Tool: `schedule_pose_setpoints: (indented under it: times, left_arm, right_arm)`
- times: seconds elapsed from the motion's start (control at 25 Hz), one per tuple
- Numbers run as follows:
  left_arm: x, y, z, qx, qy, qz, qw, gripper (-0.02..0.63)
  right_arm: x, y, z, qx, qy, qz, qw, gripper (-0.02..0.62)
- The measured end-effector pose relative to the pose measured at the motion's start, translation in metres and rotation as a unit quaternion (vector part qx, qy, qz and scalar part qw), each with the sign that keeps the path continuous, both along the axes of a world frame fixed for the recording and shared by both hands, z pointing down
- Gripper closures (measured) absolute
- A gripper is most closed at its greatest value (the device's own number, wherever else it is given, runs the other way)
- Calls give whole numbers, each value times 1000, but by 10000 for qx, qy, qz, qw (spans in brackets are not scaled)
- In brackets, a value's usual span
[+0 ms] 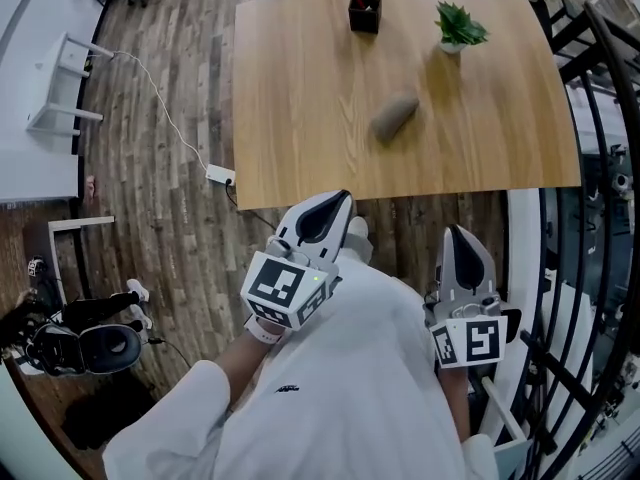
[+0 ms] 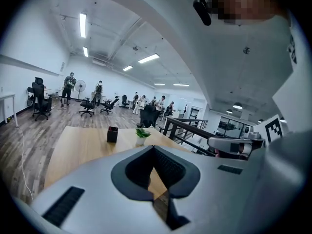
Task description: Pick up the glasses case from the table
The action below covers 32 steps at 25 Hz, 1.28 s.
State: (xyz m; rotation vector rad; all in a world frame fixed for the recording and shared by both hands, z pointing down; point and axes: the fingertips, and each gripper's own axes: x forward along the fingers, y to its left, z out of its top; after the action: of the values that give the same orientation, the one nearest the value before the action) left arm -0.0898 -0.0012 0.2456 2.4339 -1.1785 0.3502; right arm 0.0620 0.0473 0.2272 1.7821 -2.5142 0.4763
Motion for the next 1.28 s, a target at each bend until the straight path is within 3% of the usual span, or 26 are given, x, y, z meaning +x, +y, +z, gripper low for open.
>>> schedule_pose_setpoints:
  times: [0.4,1.28]
  left_arm:
    - [-25,-50,5,76,258,53,9996,598]
    - [-2,-56,44,-99,93,-30,9999,598]
  right_arm:
    - [-25,-43,-10,115,306,57,9994,584]
    - [-12,-65,-11,174,469,-280,9984,584]
